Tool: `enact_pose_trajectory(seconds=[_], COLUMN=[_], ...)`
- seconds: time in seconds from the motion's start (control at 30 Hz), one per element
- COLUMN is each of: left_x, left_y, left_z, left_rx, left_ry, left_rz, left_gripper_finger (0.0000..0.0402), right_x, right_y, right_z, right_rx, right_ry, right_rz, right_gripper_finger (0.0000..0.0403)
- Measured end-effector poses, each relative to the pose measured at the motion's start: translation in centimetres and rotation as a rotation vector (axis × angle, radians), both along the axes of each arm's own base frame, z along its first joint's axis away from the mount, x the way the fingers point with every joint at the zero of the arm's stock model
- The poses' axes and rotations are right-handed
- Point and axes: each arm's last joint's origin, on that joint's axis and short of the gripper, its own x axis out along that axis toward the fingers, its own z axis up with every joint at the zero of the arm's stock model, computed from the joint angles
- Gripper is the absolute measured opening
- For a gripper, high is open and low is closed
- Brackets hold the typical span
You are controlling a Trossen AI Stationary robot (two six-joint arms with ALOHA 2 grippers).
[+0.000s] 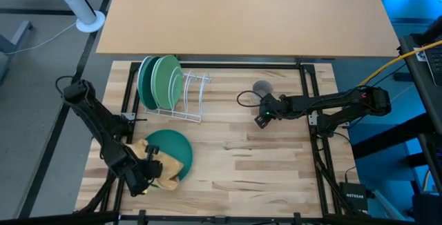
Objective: Sort dishes
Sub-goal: Move the orange napkin to the top of the table
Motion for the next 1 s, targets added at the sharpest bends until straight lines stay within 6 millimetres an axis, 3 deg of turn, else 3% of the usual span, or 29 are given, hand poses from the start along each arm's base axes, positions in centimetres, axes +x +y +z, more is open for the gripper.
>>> enact_pose_trajectory(seconds=[0.5,0.77,1.0], left_x=[0.0,-0.1,0.1], left_y=[1.4,2.1,3.0], left_z=[10.1,16.4,21.9], left_rx=[0.139,0.168,0.31], left_ry=[-0.297,-0.533,-0.762], left_rz=[0.08,0.066,0.048], left_gripper_finger=[0.0002,0.0001,0.0], right_x=[-0.2,-0.2,-0.2], right_y=[0.1,0.1,0.1], right_z=[-0.1,-0.1,-0.1], right_rx=[0.037,0.023,0.023], right_ry=[0.017,0.02,0.024], right_rz=[0.016,0.009,0.01], right_gripper_finger=[0.0211,0.0211,0.0211])
